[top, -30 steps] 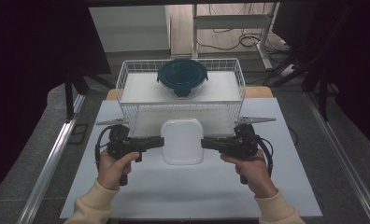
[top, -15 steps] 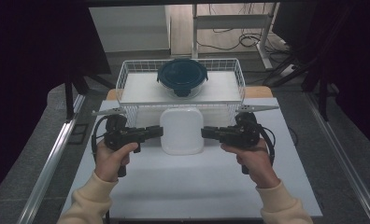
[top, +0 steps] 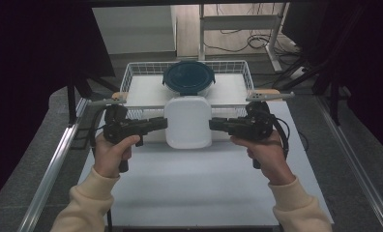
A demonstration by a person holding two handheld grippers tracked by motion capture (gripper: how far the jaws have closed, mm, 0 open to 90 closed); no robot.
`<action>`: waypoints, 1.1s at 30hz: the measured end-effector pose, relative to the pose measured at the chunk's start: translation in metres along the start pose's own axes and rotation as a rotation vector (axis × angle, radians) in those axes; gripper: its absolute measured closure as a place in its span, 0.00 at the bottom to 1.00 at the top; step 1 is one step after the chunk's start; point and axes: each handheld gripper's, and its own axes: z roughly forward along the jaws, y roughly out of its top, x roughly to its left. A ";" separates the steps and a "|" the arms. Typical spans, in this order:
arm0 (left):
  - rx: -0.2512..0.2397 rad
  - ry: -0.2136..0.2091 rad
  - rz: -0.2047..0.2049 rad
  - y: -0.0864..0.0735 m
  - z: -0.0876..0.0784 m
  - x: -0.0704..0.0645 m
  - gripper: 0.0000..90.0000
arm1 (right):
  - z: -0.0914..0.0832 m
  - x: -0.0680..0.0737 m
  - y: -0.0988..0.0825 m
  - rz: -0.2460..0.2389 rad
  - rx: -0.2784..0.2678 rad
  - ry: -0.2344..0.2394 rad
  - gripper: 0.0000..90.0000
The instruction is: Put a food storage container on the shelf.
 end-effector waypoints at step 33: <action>-0.025 0.000 0.017 0.077 -0.010 0.003 0.89 | -0.002 0.001 0.081 -0.025 -0.006 -0.023 0.89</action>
